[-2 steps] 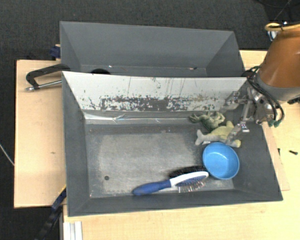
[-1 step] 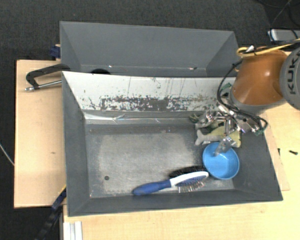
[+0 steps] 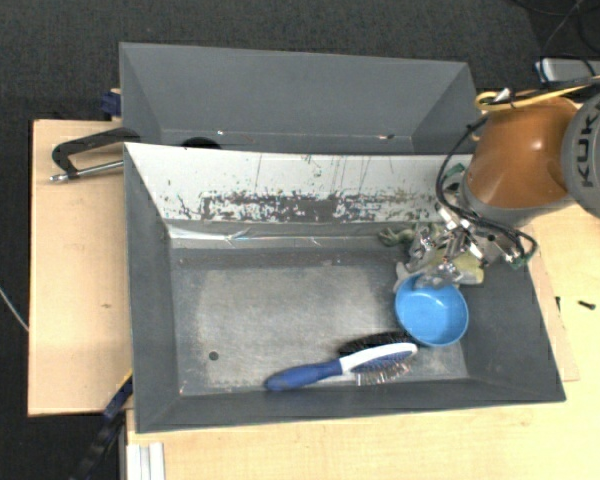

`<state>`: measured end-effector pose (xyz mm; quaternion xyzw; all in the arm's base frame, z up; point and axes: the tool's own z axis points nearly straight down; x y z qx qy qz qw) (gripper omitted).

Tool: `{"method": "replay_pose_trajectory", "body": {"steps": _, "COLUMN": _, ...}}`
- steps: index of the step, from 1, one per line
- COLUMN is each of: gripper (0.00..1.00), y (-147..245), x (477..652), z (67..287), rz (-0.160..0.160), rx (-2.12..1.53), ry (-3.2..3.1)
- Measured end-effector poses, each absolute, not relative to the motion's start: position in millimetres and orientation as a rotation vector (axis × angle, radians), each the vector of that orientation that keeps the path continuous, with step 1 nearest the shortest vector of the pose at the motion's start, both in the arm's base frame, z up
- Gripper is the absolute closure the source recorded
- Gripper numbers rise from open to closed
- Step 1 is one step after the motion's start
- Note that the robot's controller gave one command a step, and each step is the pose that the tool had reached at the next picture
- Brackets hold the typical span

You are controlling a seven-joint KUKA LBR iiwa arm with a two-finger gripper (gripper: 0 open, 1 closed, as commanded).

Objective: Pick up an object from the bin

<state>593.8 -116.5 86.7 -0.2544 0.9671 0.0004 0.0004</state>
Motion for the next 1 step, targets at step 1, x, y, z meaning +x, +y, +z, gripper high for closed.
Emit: {"method": "replay_pose_trajectory", "body": {"steps": 1, "gripper": 1.0, "y": -124.5, "x": 598.8, "z": 301.3, "rz": -0.01, "rx": -0.809, "ry": 3.019}}
